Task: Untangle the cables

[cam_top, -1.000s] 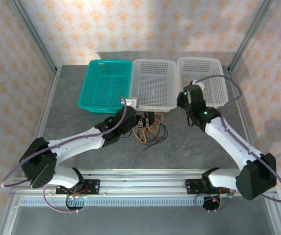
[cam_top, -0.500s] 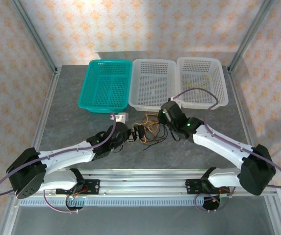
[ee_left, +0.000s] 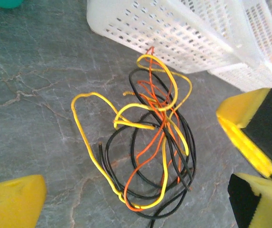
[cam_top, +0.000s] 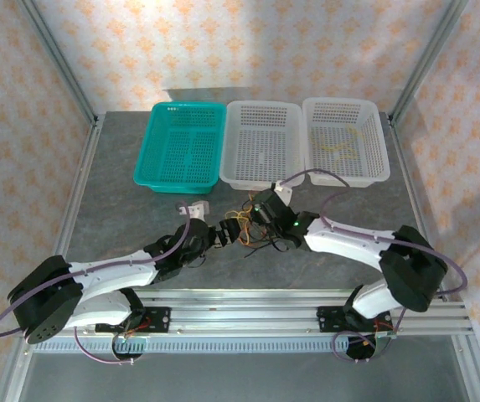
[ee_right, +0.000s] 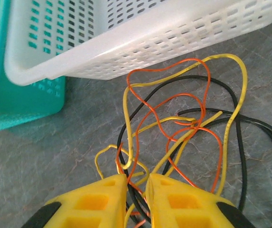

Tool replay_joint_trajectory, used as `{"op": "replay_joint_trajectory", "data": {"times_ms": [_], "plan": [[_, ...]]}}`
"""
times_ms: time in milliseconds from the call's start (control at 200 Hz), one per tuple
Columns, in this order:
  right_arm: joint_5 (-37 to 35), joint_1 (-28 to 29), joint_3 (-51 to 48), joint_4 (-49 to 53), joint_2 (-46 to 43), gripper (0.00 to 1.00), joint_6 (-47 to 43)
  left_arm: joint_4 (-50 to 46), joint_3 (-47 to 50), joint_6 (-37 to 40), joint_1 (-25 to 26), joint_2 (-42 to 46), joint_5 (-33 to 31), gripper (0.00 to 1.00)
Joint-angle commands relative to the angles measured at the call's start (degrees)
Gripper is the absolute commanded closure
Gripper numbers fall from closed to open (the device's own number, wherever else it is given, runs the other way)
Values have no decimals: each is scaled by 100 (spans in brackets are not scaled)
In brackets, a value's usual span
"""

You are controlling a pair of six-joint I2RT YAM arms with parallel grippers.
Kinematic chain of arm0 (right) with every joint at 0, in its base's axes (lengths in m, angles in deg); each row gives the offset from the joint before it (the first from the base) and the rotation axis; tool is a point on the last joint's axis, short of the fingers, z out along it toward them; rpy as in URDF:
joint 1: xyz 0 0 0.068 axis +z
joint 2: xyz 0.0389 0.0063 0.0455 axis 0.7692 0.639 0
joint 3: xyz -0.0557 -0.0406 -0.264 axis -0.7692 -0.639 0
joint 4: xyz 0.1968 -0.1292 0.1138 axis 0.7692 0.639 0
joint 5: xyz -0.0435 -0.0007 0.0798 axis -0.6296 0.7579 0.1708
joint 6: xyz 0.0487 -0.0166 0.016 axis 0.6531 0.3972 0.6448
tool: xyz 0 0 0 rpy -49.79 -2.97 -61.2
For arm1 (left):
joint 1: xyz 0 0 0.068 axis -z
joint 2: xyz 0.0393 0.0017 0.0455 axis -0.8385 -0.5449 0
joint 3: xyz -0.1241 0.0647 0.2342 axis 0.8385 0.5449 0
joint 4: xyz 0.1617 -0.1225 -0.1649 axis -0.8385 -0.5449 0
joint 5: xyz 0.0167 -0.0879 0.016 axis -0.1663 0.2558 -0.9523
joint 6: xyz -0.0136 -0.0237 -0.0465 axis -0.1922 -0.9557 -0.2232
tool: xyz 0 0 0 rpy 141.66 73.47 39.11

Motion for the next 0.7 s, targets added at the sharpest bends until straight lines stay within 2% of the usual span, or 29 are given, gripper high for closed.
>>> {"op": "replay_joint_trajectory", "data": {"times_ms": [0, 696], "plan": [[-356, 27, -134, -588, 119, 80, 529, 580, 149, -257, -152, 207, 157, 1], [-489, 23, 162, -1081, 956, 73, 308, 323, -21, 71, -370, 78, 239, 2]]}}
